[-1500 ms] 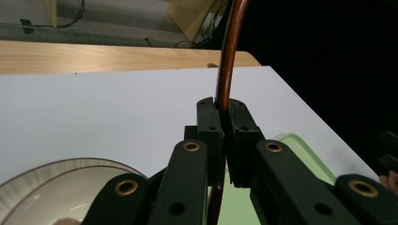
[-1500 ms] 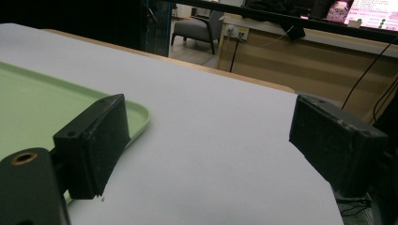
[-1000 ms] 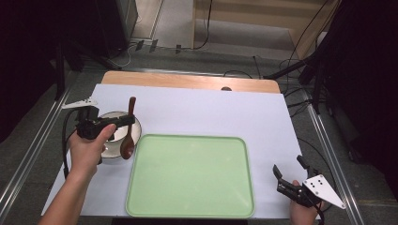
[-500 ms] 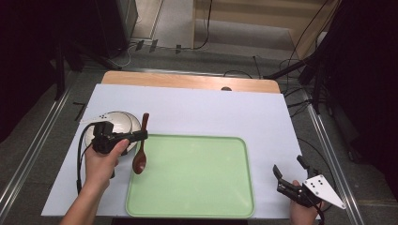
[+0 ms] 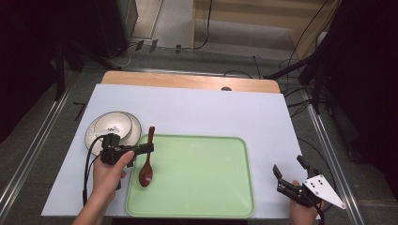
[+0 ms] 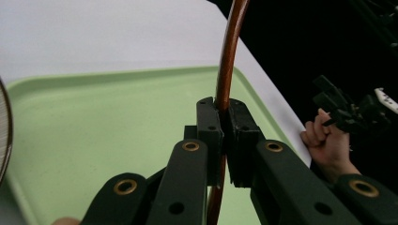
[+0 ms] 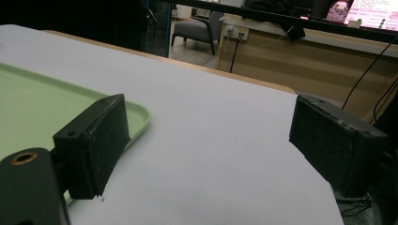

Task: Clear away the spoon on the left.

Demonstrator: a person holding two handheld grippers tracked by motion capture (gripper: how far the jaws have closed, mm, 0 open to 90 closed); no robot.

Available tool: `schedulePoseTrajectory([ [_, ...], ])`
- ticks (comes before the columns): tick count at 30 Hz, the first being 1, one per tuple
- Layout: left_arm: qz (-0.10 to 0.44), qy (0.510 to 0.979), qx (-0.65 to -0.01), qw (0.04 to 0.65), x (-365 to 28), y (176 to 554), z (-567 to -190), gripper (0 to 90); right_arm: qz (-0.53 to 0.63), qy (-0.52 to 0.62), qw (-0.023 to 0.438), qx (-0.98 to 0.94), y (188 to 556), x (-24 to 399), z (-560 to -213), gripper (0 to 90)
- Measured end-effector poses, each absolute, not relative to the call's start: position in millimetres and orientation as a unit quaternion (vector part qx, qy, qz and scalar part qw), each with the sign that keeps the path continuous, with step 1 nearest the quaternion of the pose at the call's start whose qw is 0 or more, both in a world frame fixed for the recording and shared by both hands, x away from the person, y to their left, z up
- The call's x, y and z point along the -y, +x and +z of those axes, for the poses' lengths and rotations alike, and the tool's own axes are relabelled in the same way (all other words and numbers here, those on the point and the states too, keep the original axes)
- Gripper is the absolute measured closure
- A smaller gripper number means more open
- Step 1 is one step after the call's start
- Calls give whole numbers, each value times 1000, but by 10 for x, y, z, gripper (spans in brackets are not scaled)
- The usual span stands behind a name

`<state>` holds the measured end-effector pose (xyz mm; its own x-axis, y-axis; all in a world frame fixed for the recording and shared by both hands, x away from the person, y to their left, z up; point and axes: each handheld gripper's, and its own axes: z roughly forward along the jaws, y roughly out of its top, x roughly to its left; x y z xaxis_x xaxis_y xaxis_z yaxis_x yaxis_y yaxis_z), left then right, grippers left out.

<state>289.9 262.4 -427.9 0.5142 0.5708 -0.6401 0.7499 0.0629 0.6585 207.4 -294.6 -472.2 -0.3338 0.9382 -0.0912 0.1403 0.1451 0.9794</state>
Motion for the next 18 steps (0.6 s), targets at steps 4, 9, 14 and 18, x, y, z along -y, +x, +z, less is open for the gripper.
schedulePoseTrajectory([
  [4,-81,679,-488,543,-2628,2896,-4316,853,503,419,397,-643,2074,2948,-4722,132],
  [9,-94,671,-494,544,-2657,2920,-4393,844,502,418,397,-645,2076,2946,-4723,132],
  [14,-96,674,-492,542,-2664,2938,-4447,786,502,418,397,-645,2076,2942,-4723,132],
  [18,-94,674,-490,545,-2662,2940,-4459,727,501,418,397,-646,2075,2935,-4723,132],
])
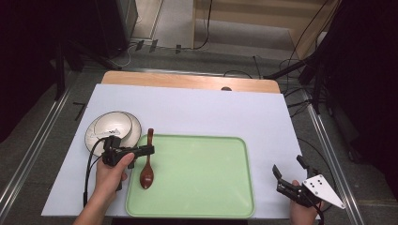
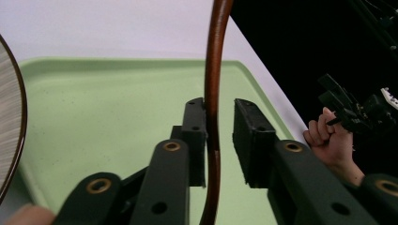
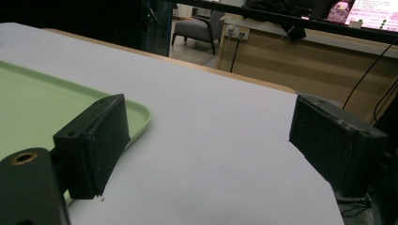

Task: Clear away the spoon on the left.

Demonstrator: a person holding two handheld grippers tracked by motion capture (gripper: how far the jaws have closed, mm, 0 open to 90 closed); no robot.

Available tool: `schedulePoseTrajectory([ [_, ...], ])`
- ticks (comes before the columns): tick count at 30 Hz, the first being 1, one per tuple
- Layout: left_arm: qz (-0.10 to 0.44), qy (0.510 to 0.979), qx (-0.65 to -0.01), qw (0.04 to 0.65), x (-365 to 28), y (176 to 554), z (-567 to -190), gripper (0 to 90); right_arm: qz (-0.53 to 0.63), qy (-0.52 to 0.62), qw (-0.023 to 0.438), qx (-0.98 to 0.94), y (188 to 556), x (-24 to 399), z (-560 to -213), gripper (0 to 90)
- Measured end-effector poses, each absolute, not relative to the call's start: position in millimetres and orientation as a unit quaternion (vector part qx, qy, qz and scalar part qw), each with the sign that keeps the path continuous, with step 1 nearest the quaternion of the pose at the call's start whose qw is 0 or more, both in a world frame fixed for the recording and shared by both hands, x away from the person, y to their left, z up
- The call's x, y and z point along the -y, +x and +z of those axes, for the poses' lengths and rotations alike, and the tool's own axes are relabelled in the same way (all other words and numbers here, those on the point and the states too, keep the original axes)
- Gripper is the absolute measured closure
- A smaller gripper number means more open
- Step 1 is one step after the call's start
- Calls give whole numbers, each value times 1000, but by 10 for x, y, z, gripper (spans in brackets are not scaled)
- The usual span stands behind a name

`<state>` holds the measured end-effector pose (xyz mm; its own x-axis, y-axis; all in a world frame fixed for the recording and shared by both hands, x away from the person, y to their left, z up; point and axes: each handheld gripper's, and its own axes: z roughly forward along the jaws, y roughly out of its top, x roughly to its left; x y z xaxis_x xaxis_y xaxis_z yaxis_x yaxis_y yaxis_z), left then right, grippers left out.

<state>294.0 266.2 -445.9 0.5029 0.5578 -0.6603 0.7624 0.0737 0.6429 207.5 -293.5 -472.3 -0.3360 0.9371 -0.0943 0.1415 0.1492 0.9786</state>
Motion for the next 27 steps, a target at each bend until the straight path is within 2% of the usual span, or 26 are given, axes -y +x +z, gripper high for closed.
schedulePoseTrajectory([
  [5,-71,690,-490,528,-2622,2918,-4464,651,500,418,396,-646,2074,2933,-4723,132],
  [11,-56,712,-481,508,-2550,2905,-4497,509,500,417,397,-647,2075,2932,-4724,132],
  [27,15,755,-479,446,-2448,2875,-4557,376,502,417,397,-646,2076,2937,-4723,132],
])
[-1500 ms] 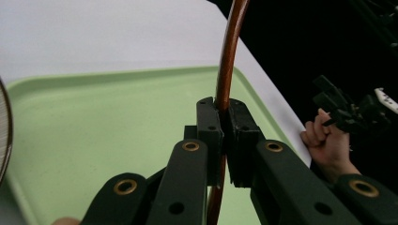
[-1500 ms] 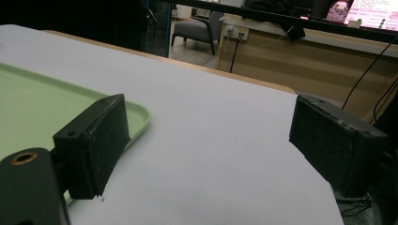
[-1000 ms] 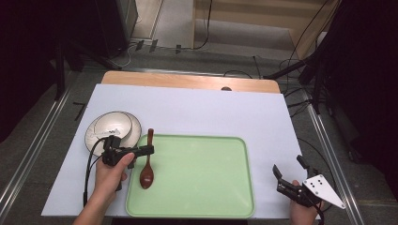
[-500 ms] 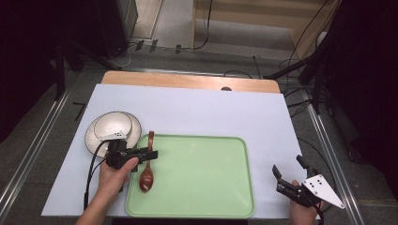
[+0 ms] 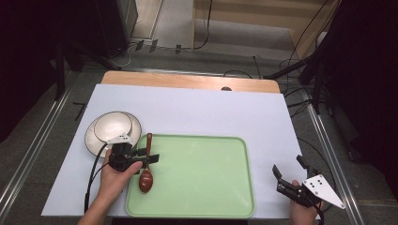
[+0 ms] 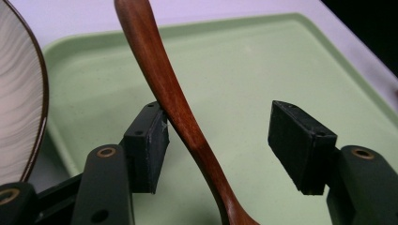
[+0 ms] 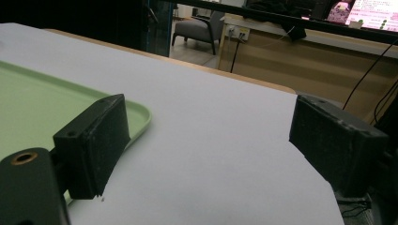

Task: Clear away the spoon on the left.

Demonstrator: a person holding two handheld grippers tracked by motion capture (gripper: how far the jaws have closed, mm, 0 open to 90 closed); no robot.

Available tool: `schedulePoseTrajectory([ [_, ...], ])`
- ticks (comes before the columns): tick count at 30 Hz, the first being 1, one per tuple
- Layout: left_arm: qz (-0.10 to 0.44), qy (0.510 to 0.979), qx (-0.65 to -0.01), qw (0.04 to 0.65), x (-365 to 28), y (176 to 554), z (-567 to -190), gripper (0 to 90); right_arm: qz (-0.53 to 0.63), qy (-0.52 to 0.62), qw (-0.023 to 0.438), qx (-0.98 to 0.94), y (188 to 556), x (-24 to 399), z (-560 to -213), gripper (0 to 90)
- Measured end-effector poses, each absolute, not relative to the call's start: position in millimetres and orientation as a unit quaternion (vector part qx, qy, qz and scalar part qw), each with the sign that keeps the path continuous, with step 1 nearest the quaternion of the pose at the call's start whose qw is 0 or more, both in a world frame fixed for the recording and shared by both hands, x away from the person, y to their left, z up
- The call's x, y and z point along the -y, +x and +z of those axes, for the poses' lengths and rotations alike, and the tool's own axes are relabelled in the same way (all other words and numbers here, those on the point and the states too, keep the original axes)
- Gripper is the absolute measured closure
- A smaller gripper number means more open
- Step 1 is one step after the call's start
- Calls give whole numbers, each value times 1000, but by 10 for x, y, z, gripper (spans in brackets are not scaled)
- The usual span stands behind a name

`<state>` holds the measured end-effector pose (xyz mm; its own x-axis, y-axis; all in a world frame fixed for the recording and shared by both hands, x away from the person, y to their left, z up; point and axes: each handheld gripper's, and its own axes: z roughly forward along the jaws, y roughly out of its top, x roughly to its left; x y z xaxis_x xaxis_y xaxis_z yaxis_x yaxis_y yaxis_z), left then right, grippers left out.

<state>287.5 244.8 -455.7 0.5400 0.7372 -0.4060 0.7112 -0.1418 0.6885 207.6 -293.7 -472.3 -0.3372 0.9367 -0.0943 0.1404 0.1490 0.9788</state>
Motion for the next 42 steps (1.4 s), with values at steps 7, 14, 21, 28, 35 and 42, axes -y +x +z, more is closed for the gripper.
schedulePoseTrajectory([
  [7,49,771,-478,418,-2398,2860,-4565,324,502,418,397,-645,2075,2938,-4723,132],
  [14,55,792,-463,395,-2323,2841,-4576,264,503,417,397,-645,2073,2941,-4723,132],
  [21,51,792,-459,400,-2321,2838,-4565,200,503,416,398,-645,2073,2941,-4723,132],
  [28,28,778,-456,431,-2370,2796,-4500,89,503,416,397,-645,2074,2941,-4723,132],
  [35,20,758,-435,485,-2464,2699,-4439,0,504,415,397,-645,2071,2944,-4722,132],
  [42,43,743,-423,516,-2603,2573,-4354,0,505,415,398,-644,2073,2946,-4721,132],
])
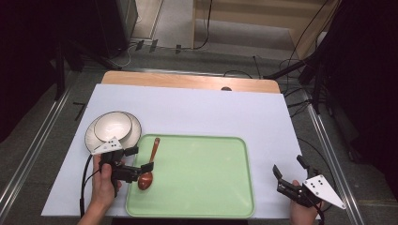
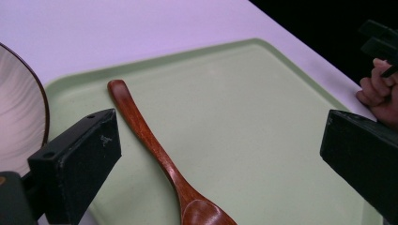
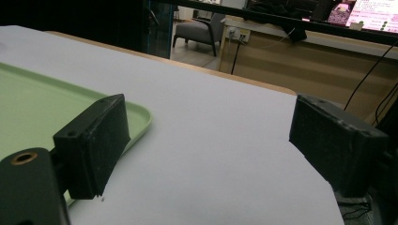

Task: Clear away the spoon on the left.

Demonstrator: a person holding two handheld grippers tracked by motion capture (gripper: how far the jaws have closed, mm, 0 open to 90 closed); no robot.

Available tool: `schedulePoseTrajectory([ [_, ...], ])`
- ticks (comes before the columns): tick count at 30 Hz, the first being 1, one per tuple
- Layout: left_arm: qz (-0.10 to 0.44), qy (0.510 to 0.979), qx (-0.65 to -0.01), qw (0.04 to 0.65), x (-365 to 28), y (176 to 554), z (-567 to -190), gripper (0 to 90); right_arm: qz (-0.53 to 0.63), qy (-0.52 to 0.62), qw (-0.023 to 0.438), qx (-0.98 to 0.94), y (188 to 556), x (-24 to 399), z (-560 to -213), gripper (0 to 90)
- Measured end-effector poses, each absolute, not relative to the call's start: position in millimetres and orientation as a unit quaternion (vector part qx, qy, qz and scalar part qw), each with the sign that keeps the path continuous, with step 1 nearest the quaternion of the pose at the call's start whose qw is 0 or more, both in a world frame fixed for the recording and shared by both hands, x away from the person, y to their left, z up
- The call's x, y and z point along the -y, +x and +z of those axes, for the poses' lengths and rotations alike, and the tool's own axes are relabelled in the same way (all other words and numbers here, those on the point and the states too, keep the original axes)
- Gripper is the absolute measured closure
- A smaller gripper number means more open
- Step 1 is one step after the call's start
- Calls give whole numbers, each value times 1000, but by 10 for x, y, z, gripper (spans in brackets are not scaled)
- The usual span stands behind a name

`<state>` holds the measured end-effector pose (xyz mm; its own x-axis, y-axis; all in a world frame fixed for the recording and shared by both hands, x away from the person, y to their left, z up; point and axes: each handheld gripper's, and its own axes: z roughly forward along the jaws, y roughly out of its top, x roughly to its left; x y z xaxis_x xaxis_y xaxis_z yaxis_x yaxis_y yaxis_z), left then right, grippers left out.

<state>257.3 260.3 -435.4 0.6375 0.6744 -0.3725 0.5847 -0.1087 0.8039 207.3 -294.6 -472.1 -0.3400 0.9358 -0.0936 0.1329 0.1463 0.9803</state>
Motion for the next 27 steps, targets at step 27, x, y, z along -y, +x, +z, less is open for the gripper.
schedulePoseTrajectory([
  [27,120,696,-463,536,-3368,2139,-4357,0,503,415,398,-645,2077,2940,-4722,132],
])
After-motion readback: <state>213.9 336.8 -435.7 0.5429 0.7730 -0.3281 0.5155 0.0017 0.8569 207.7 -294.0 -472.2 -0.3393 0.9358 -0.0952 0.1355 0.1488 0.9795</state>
